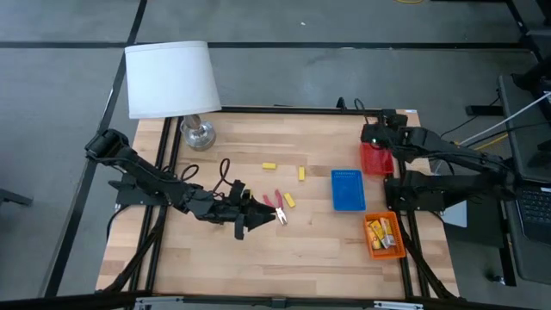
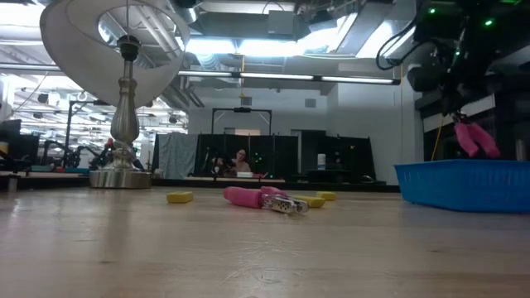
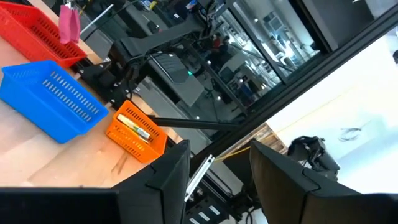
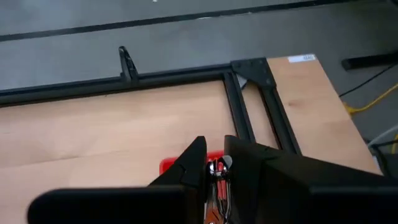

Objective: Pick & Place School Supplies
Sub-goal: Put the left pink hole puncher into the red bin

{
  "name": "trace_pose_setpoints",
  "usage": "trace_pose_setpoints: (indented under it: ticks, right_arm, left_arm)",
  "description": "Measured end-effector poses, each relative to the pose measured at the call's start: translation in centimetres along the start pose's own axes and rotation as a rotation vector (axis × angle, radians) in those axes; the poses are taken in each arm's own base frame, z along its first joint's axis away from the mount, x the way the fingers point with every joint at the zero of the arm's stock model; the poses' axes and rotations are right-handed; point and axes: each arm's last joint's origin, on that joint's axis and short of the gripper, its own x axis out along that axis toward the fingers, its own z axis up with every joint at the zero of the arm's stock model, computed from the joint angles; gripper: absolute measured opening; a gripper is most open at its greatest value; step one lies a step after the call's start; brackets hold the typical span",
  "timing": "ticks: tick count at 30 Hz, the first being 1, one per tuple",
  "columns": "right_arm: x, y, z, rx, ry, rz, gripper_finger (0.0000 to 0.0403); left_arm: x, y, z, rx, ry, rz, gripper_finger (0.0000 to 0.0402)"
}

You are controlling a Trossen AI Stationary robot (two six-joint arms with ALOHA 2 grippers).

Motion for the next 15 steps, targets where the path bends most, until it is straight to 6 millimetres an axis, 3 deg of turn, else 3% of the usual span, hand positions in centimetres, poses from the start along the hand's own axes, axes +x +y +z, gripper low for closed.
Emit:
trace_pose_setpoints:
  ticks: [6, 15]
  right_arm:
    - [2.0, -0.1, 0.8, -0.051, 0.047, -0.04, 0.0045]
    - [5.4, -0.5, -1.6, -0.057, 0.13, -0.005, 0.0045]
  left_arm:
    - [0.0, 0.1, 0.1, 0.011, -0.02, 0.017, 0.0166]
    - [0.0, 0.1, 0.1, 0.014, -0.021, 0.019, 0.0159]
